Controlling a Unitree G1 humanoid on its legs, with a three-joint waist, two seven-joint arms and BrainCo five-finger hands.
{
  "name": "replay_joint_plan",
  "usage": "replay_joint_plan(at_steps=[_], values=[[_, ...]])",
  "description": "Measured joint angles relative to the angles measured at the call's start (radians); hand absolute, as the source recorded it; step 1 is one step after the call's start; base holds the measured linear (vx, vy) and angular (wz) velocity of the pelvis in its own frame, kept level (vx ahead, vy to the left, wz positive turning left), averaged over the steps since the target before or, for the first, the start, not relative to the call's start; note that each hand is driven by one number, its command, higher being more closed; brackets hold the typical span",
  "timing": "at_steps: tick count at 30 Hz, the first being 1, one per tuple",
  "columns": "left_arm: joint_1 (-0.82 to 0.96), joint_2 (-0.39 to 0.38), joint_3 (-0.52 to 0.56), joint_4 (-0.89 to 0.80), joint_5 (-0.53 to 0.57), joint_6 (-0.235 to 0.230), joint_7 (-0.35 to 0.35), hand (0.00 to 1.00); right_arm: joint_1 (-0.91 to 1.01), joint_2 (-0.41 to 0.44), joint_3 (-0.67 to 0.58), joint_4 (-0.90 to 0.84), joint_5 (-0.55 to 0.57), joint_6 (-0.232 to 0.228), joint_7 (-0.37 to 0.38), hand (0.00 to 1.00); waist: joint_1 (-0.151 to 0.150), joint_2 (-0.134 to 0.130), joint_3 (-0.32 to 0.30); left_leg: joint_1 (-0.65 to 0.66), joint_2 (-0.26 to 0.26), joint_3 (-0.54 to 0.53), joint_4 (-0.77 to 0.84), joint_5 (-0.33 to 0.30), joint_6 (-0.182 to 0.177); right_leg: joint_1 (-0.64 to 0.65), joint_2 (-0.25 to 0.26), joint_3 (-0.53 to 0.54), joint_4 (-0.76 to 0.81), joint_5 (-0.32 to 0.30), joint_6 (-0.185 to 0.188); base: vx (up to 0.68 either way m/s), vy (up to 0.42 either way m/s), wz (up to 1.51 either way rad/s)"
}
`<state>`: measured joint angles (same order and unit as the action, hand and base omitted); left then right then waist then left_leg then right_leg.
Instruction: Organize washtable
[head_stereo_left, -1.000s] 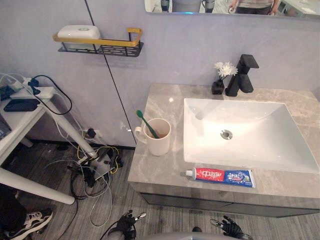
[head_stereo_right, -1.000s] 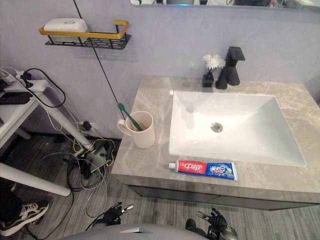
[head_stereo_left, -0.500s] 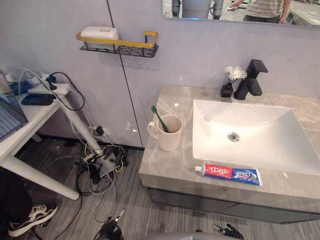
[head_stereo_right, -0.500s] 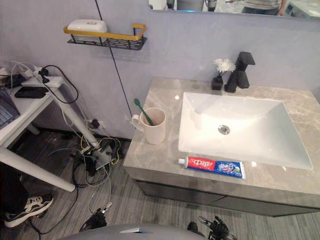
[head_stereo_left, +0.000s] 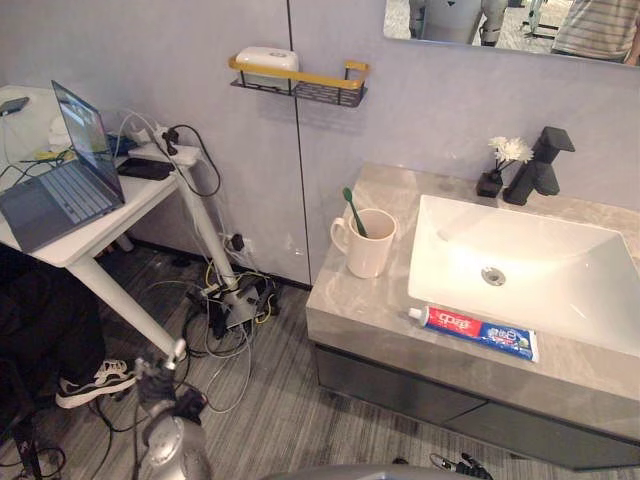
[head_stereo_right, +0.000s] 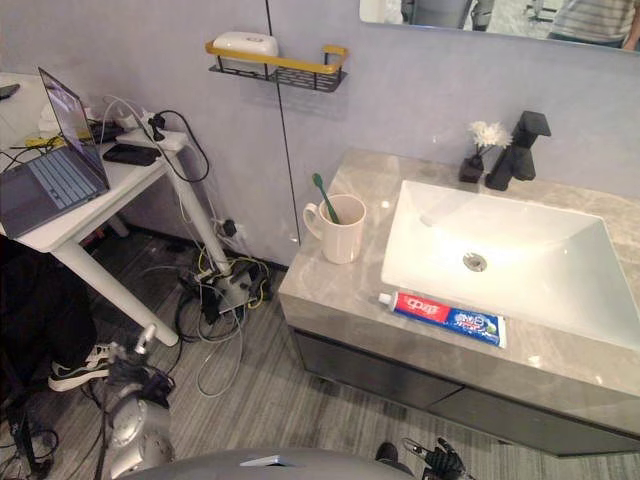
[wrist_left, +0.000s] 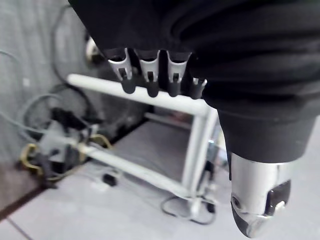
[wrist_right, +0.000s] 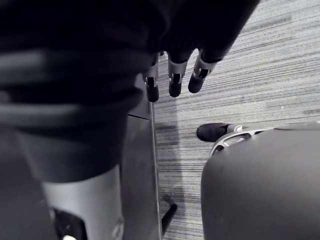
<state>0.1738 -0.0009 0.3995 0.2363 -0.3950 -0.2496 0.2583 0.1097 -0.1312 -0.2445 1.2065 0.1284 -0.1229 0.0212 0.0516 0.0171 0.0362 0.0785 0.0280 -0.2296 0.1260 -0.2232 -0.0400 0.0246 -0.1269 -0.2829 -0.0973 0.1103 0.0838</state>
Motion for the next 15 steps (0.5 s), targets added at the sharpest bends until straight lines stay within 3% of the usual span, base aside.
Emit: replay_joint_plan(at_steps=[5,7,9,12,15], values=[[-0.015,-0.037,-0.018,-0.367,0.197,-0.003,0.102,0.00,0.023,-0.005,0.039,-0.031,0.000,-0.002,0.001,0.00,0.011,0.002,-0.006,-0.007,0.022,0.001,-0.002,0.012,-0.010,-0.010,0.021,0.002,0.006,-0.001,-0.006,0.00,-0.059,-0.03],[-0.025,-0.035,-0.075,-0.567,0.341,-0.003,0.156,0.00,0.035,-0.011,0.045,-0.031,0.000,-0.003,0.002,0.00,0.014,0.010,-0.020,-0.008,0.025,0.002,0.004,0.016,-0.017,-0.014,0.024,0.004,0.007,0.002,-0.009,0.05,-0.021,-0.02],[-0.041,-0.026,-0.105,-0.654,0.413,-0.004,0.174,0.00,0.039,-0.012,0.044,-0.031,0.000,-0.003,0.003,0.00,0.015,0.010,-0.024,-0.007,0.024,0.004,0.007,0.017,-0.018,-0.013,0.024,0.007,0.007,0.002,-0.009,0.03,-0.002,-0.05],[-0.127,0.047,-0.217,-0.798,0.584,-0.007,0.191,0.00,0.040,-0.013,0.044,-0.028,-0.001,-0.004,0.013,0.00,0.017,0.010,-0.028,-0.002,0.020,0.010,0.017,0.017,-0.018,-0.011,0.023,0.020,0.007,0.002,-0.009,0.00,0.007,-0.10],[-0.213,0.103,-0.335,-0.847,0.688,-0.020,0.174,0.00,0.040,-0.016,0.044,-0.026,-0.001,-0.004,0.025,0.00,0.014,0.013,-0.031,0.005,0.015,0.026,0.019,0.017,-0.018,-0.011,0.019,0.035,0.006,0.007,-0.008,-0.03,0.022,-0.14]])
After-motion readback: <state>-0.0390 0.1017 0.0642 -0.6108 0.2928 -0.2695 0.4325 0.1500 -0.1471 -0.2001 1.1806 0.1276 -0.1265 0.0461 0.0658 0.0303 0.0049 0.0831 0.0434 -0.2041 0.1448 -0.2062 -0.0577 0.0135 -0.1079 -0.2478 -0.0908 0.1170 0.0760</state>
